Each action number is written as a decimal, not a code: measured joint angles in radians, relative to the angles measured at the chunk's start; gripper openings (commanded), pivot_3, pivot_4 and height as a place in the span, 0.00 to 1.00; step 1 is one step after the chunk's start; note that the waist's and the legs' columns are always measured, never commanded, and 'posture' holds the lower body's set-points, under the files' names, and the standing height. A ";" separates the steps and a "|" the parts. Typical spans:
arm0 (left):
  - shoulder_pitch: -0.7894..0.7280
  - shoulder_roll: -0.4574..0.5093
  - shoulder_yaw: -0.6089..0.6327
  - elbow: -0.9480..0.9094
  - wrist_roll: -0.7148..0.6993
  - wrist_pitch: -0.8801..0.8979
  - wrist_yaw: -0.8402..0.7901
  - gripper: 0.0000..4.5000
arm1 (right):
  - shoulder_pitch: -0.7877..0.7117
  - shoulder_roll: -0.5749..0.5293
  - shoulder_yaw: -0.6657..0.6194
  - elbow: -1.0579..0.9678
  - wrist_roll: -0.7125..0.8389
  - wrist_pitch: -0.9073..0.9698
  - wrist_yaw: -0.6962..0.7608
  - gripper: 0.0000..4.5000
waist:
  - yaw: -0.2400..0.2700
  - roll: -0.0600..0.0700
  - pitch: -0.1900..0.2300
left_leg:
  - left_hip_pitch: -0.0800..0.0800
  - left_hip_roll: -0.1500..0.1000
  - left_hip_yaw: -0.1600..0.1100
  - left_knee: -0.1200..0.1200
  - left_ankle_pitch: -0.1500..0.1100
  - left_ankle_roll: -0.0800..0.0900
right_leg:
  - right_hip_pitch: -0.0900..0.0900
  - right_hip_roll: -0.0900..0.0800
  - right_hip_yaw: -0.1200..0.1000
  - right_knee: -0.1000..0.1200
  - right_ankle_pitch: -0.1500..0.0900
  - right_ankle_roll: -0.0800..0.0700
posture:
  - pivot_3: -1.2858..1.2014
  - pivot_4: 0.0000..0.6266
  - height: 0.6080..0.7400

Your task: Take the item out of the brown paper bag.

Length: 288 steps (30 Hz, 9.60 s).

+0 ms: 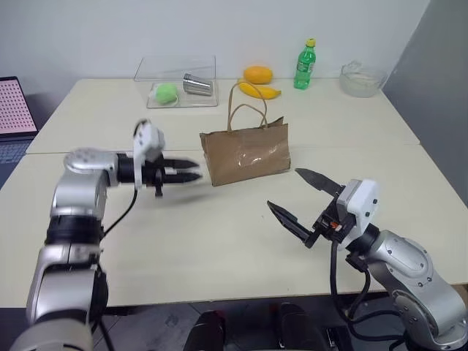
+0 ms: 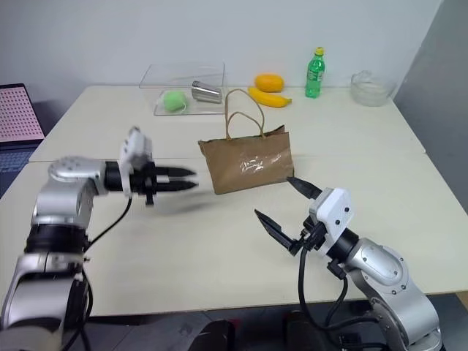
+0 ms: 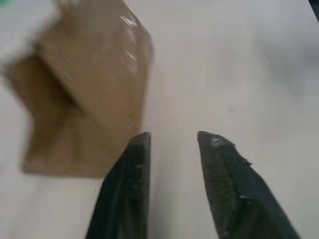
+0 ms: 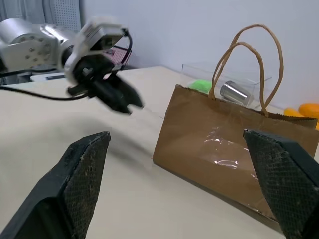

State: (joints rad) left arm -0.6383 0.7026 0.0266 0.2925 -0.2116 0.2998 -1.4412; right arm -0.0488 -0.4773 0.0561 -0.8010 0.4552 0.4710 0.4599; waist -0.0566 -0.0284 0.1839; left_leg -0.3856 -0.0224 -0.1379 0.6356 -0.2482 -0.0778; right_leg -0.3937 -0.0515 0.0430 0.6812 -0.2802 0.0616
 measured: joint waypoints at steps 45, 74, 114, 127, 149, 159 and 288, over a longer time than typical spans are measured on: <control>-0.246 -0.234 -0.050 0.729 0.161 -0.626 0.397 0.00 | -0.026 -0.053 -0.030 -0.071 0.099 0.190 -0.053 1.00 | 0.003 0.000 0.000 | 0.003 -0.001 0.000 0.004 0.000 0.001 | 0.005 0.000 -0.001 -0.001 0.000 0.001 | 0.52 0.24 1.00; 0.575 -0.257 0.148 -0.852 -0.288 0.037 0.825 0.92 | -1.170 0.035 0.168 1.663 -0.470 -0.488 0.165 0.01 | -0.002 0.002 0.000 | 0.005 0.000 0.004 -0.001 0.000 0.000 | 0.004 -0.001 0.002 -0.003 0.001 -0.001 | 0.52 0.24 1.00; 0.772 0.024 0.174 -0.879 -0.314 -0.050 0.537 1.00 | -0.807 -0.050 0.210 0.916 -0.429 -0.285 0.937 0.04 | 0.006 0.008 0.004 | 0.004 0.000 0.002 -0.005 0.000 0.000 | 0.003 -0.001 0.000 -0.004 0.000 -0.001 | 0.52 0.24 1.00; 0.428 0.011 -0.105 -0.428 0.011 -0.548 0.334 1.00 | -0.225 -0.047 -0.041 0.171 -0.123 0.274 0.550 0.65 | 0.021 0.008 0.004 | 0.004 0.000 0.003 -0.006 0.000 0.000 | 0.004 -0.001 0.000 -0.007 0.000 -0.001 | 0.52 0.24 1.00; 0.250 -0.107 -0.289 0.020 0.208 -1.008 0.317 1.00 | 0.070 -0.117 -0.083 -0.091 0.041 0.389 0.257 0.65 | 0.025 0.007 0.003 | 0.004 -0.001 0.001 -0.005 0.000 0.000 | 0.005 -0.001 -0.001 -0.007 0.000 0.000 | 0.52 0.24 1.00; 0.244 -0.025 -0.282 0.038 0.110 -0.998 0.251 1.00 | 0.136 -0.192 -0.134 -0.132 0.162 0.408 0.245 0.65 | 0.022 0.007 0.003 | 0.005 0.000 0.001 -0.005 0.000 0.001 | 0.005 0.000 -0.001 -0.007 0.000 0.000 | 0.52 0.24 1.00; 0.179 -0.201 -0.284 -0.256 -0.008 -0.520 0.382 0.00 | -0.228 -0.101 0.488 0.261 -0.302 0.179 0.197 0.44 | 0.024 0.006 0.003 | 0.004 -0.001 0.000 -0.004 0.000 0.000 | 0.005 -0.001 -0.001 -0.007 0.000 0.000 | 0.52 0.24 1.00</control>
State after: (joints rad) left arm -0.4591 0.5014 -0.2571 0.0367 -0.2196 -0.2201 -1.0589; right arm -0.2768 -0.5784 0.5438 -0.5397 0.1530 0.6503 0.6571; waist -0.0323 -0.0221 0.1870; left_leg -0.3817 -0.0230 -0.1376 0.6319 -0.2485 -0.0775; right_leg -0.3885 -0.0521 0.0417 0.6742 -0.2803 0.0611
